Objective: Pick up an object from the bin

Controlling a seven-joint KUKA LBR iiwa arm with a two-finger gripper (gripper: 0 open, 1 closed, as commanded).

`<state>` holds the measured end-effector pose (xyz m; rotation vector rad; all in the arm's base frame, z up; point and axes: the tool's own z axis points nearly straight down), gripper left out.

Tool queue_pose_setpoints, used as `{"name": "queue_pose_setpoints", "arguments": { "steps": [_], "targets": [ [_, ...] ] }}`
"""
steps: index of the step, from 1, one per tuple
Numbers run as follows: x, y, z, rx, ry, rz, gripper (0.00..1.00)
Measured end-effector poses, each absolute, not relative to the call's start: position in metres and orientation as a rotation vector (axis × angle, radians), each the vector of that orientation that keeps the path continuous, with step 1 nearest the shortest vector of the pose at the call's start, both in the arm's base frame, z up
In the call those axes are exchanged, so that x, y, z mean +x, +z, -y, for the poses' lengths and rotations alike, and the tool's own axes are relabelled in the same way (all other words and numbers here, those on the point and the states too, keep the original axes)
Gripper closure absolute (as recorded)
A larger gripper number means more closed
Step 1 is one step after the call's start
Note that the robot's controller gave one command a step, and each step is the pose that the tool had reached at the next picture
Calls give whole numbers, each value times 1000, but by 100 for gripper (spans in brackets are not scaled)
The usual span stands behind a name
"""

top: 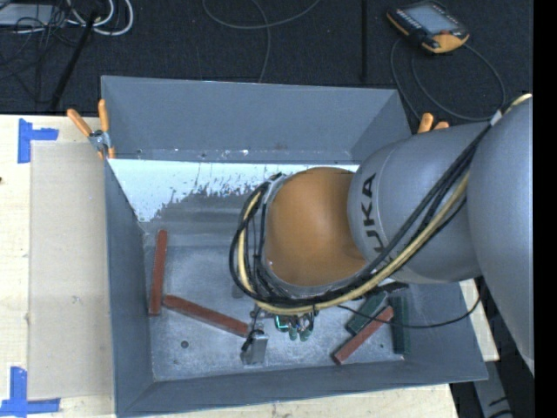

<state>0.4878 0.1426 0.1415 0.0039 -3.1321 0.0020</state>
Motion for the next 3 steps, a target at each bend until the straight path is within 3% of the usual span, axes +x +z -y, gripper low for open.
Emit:
{"name": "queue_pose_setpoints", "arguments": {
  "steps": [1, 2, 3],
  "targets": [
    [490, 145, -142, -3, 0, 3139, 0],
    [529, 78, -167, -86, -4, 3146, 0],
    [531, 83, -176, -131, 1, 3134, 0]
  ]
}}
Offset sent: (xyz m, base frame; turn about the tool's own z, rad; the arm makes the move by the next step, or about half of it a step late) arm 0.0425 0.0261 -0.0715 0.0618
